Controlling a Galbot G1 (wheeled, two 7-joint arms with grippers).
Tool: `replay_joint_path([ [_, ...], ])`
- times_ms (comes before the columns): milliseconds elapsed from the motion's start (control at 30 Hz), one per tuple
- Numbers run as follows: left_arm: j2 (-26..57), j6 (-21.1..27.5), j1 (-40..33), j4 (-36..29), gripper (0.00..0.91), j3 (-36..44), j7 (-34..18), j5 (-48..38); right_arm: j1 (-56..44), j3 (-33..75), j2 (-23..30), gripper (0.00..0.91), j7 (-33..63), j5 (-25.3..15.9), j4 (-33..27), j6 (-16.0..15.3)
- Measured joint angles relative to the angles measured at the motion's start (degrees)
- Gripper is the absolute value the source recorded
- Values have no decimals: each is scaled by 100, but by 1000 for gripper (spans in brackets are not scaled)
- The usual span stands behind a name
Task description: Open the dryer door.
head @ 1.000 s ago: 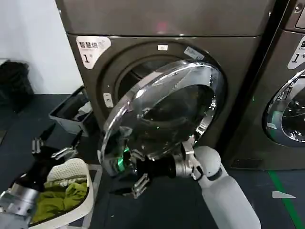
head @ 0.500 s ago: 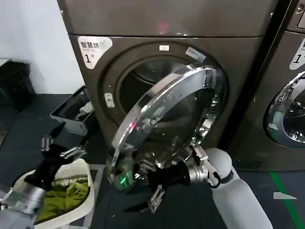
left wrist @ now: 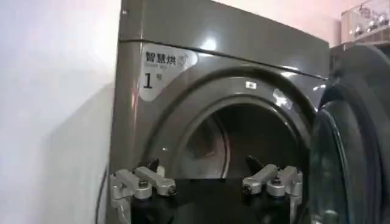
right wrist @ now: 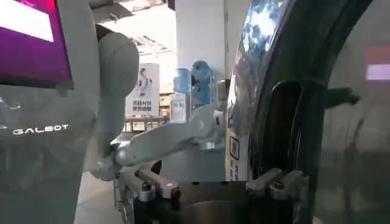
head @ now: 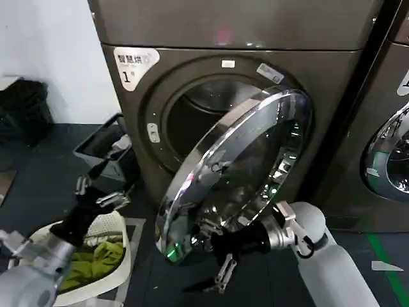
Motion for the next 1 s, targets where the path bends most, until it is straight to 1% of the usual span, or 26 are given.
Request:
replay_joint_path([
  [267, 475, 95, -346, 253, 907, 328, 67, -394, -222, 272, -43, 907, 11, 34, 28, 108],
  [733, 842, 182, -735, 334, 907, 942, 161, -376, -630, 968, -6, 907, 87, 53, -161, 241],
  [1000, 990, 178, -874, 417, 907, 1250, 256, -426, -942, 1464, -113, 907, 51, 147, -217, 320],
])
